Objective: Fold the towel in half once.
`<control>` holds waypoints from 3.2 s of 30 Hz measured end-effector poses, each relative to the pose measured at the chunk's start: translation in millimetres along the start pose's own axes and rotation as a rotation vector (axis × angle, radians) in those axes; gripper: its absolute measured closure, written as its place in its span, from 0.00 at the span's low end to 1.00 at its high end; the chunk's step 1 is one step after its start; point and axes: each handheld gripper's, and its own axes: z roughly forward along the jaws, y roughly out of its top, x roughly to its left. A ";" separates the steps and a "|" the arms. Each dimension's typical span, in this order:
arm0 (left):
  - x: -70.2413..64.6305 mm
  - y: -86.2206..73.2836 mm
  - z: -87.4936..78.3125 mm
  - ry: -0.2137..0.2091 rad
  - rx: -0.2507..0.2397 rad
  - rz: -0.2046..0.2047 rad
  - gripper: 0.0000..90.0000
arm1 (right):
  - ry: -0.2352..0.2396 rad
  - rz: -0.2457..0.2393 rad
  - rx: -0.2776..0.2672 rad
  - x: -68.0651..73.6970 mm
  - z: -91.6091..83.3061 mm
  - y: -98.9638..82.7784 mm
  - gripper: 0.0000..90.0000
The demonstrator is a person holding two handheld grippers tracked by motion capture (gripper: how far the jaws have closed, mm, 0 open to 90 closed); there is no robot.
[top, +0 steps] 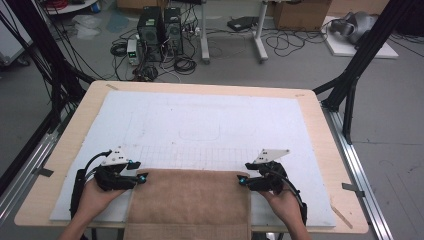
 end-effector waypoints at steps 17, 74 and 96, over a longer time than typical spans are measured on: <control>4.9 -1.1 10.6 -0.040 0.066 -0.022 0.56 | 0.031 -0.007 0.059 -1.0 12.8 -6.3 0.58; 3.9 30.0 7.0 0.020 0.018 0.061 0.91 | 0.036 -0.080 0.051 -4.3 3.4 17.5 0.90; 62.7 145.0 -0.6 0.151 -0.065 0.031 0.91 | -0.130 -0.106 -0.020 -65.3 -22.7 116.1 0.92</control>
